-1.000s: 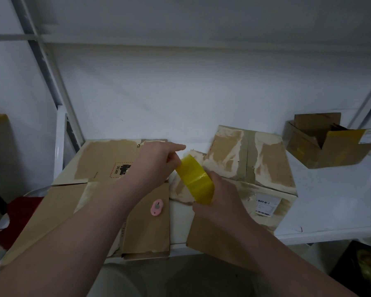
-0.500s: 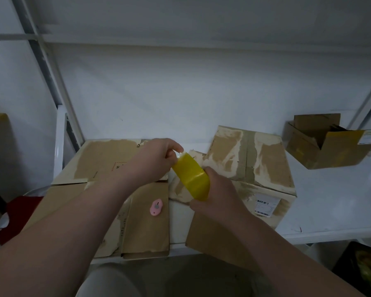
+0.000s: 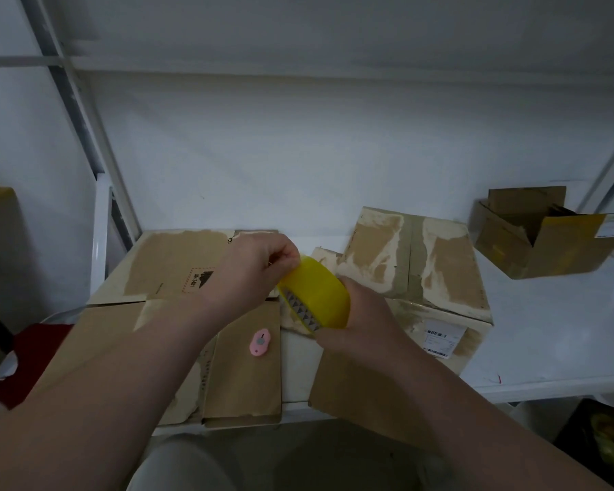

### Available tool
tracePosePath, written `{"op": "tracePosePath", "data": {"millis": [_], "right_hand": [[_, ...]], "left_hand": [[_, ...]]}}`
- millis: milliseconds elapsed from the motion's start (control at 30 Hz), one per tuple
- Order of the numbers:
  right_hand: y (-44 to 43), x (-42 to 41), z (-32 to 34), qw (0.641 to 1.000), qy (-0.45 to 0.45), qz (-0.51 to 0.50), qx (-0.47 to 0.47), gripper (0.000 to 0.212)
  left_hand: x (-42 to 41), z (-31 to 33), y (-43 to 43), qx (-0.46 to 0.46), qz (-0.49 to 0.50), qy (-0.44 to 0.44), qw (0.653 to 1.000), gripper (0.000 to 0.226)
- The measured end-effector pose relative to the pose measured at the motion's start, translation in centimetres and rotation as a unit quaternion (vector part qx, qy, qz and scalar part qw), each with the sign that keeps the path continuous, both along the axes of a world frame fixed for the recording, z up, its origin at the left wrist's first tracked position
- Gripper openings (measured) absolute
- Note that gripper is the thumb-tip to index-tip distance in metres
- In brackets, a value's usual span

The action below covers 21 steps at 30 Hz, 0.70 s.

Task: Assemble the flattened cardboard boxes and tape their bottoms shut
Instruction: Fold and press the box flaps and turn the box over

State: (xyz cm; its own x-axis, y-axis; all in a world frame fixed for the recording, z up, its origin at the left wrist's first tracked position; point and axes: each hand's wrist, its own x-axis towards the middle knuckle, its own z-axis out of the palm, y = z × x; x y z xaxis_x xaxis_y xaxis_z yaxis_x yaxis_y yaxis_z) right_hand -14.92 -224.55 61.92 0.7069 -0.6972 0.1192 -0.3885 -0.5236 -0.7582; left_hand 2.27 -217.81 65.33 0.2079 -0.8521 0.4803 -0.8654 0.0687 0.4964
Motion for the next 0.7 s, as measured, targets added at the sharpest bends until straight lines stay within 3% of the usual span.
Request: {"op": "tracePosePath", "data": {"millis": [267, 400, 533, 700], "right_hand": [[-0.9, 0.0, 0.8, 0.994, -0.013, 0.02, 0.11, 0.059], [-1.1, 0.0, 1.5, 0.992, -0.01, 0.035, 0.12, 0.052], [-1.3, 0.3, 1.8, 0.996, -0.001, 0.022, 0.082, 0.05], [-1.4, 0.2, 1.8, 0.998, 0.024, 0.018, 0.052, 0.045]], "left_hand": [[-0.6, -0.1, 0.3, -0.094, 0.003, -0.162, 0.982, 0.021], [-0.4, 0.2, 0.3, -0.089, 0.0, -0.157, 0.984, 0.024], [-0.3, 0.5, -0.3, -0.044, 0.013, -0.101, 0.994, 0.012], [-0.3, 0.5, -0.2, -0.051, 0.023, -0.18, 0.982, 0.01]]}}
